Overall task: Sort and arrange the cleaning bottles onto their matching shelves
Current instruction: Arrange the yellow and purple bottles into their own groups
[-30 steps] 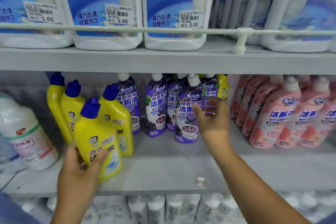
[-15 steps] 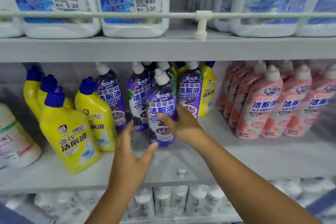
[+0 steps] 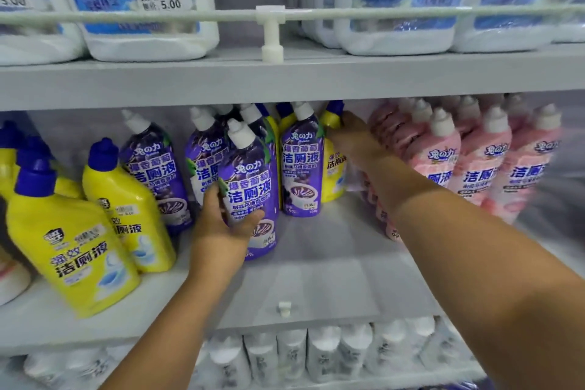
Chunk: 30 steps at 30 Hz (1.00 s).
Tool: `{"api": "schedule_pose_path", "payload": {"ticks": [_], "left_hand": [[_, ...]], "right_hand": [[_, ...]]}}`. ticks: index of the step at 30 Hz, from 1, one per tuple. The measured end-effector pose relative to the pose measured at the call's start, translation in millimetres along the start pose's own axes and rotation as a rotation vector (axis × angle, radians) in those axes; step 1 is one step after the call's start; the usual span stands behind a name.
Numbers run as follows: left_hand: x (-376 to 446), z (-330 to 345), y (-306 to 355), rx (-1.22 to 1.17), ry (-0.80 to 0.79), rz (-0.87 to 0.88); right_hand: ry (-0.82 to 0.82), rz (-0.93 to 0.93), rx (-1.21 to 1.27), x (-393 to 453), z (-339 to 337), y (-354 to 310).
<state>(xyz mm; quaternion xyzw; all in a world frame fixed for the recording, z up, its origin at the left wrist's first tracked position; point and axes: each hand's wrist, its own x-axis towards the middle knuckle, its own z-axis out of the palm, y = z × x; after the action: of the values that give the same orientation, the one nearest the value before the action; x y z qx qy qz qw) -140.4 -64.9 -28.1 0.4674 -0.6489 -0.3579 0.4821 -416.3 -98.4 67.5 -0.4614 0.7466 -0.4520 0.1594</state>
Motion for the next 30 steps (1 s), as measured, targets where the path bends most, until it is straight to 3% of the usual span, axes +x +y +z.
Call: {"api": "schedule_pose_path", "payload": {"ticks": [3,11,16,20,23,26,30], "left_hand": [[1,0,3,-0.006,0.003,-0.017],[17,18,8,0.01,-0.039,-0.043],[26,22,9,0.033,-0.114,-0.024],[-11,4,15,-0.1,0.009,0.062],[-38,-7,20,-0.115,-0.296,0.029],[-42,-23,11,0.008,-0.239,0.004],[-41,-63,0,0.007,-0.054,-0.079]], "right_hand": [[0.015,-0.053,0.038,15,6,21],[0.33,-0.246,0.251,-73,1,11],[0.14,-0.138,0.216,-124,3,-8],[0.048,-0.125,0.328,-160,30,-29],[-0.007,-0.097,0.36,-179,56,-50],[-0.085,-0.171,0.33,-187,67,-62],[0.257,-0.18,0.37,-144,33,-40]]}}
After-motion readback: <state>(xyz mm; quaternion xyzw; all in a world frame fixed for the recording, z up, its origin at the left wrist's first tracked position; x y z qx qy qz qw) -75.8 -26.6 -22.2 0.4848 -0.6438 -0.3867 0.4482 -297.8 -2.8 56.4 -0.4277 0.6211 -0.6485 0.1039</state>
